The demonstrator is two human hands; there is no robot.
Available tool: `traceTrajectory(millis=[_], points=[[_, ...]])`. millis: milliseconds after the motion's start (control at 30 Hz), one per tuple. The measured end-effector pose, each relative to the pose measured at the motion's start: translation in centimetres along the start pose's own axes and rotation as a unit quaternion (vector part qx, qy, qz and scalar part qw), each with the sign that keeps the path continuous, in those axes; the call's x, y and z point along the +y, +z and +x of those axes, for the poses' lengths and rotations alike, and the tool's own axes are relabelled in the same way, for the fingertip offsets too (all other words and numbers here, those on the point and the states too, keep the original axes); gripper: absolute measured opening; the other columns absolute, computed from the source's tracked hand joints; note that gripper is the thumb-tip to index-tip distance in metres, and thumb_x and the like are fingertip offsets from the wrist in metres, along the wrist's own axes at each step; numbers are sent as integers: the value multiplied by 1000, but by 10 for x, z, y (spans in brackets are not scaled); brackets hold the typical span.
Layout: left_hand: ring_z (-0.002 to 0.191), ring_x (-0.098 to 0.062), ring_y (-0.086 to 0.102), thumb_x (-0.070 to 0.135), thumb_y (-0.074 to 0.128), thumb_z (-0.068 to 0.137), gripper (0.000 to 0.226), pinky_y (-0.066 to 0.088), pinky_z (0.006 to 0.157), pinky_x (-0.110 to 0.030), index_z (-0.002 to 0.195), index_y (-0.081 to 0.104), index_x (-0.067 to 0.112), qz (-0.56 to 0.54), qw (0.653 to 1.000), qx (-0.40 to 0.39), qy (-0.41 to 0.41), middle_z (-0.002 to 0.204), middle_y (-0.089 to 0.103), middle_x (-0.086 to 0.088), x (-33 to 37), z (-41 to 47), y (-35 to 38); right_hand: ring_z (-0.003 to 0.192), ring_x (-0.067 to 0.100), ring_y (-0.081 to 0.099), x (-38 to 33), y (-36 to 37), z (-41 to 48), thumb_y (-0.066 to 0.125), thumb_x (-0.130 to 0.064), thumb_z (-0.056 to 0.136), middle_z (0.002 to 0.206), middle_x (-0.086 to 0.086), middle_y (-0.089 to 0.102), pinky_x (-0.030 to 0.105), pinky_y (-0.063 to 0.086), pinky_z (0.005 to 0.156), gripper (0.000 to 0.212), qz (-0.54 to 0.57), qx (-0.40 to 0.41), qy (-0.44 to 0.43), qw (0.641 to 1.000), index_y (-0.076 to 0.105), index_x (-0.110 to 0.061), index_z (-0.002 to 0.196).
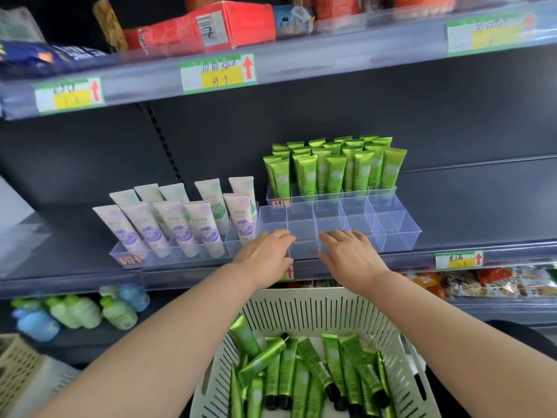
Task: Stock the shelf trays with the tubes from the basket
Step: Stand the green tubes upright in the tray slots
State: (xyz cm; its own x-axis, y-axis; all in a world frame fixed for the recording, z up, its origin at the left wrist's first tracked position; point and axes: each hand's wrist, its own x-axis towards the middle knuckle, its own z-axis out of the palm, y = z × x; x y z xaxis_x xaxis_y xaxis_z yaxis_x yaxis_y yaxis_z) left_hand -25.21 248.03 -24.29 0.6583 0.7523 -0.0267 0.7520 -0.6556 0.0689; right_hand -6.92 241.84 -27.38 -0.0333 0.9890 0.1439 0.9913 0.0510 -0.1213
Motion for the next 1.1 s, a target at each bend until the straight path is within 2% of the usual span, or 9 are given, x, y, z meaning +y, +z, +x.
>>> traceTrajectory(millis=[100, 200, 400, 500, 600, 667, 800, 967, 1100], points=[[138, -21, 31, 25, 49, 99, 51, 30, 112, -38, 147, 33, 18, 1, 998, 58, 6, 154, 31, 1, 5, -4, 10, 138, 24, 32, -2, 4, -7, 44, -32, 99, 149, 6, 37, 45, 23, 114, 48, -2, 45, -16, 999, 38, -15, 143], [139, -18, 28, 22, 48, 100, 49, 27, 113, -34, 147, 35, 18, -7, 994, 110, 22, 154, 31, 1, 11, -14, 22, 128, 29, 47, -4, 9, -17, 58, -24, 91, 136, 10, 52, 48, 37, 103, 41, -15, 104, -37, 994, 53, -12, 130], [131, -22, 39, 12, 50, 96, 41, 34, 108, -39, 136, 50, 14, -26, 995, 92, 37, 144, 44, -1, 14, -48, 69, 107, 28, 60, -10, 34, -46, 70, -22, 80, 119, 6, 62, 44, 49, 86, 37, -41, 117, -47, 991, 63, -15, 116], [129, -20, 38, 10, 47, 96, 41, 35, 107, -37, 136, 49, 15, -28, 999, 39, 21, 143, 44, 1, 10, -67, 98, 110, 27, 59, -14, 55, -60, 69, -24, 81, 120, 4, 61, 42, 48, 88, 37, -52, 69, -45, 995, 63, -18, 118], [124, -16, 42, 10, 50, 95, 39, 39, 105, -34, 133, 50, 17, -38, 999, -3, -13, 135, 49, 3, 4, -85, 127, 124, 24, 45, -17, 79, -72, 49, -26, 94, 134, 0, 49, 40, 37, 97, 36, -43, -27, -33, 998, 53, -22, 129], [121, -15, 45, 8, 53, 94, 39, 41, 104, -31, 131, 52, 16, -48, 998, -26, -40, 132, 52, 2, 0, -95, 144, 127, 21, 40, -18, 97, -79, 44, -21, 94, 138, -3, 43, 37, 34, 99, 38, -45, -83, -30, 995, 48, -24, 132], [114, -14, 50, 0, 56, 89, 45, 46, 100, -29, 131, 52, 14, -70, 990, -77, -93, 127, 54, 0, -11, -111, 171, 123, 21, 40, -23, 127, -85, 47, -11, 90, 135, -2, 43, 35, 36, 98, 46, -43, -168, -18, 985, 46, -24, 134], [105, -16, 51, -6, 53, 86, 49, 49, 93, -30, 132, 49, 9, -98, 979, -106, -144, 117, 55, -4, -12, -109, 184, 116, 24, 45, -36, 162, -81, 46, -2, 87, 125, 3, 50, 37, 41, 94, 43, -28, -254, -2, 967, 51, -19, 127], [104, -22, 52, -8, 50, 88, 48, 50, 91, -34, 133, 47, 6, -97, 974, -121, -167, 115, 56, -9, -11, -105, 190, 116, 27, 48, -51, 183, -75, 50, -15, 92, 124, 7, 52, 39, 44, 94, 35, 6, -304, 28, 952, 48, -15, 127]])
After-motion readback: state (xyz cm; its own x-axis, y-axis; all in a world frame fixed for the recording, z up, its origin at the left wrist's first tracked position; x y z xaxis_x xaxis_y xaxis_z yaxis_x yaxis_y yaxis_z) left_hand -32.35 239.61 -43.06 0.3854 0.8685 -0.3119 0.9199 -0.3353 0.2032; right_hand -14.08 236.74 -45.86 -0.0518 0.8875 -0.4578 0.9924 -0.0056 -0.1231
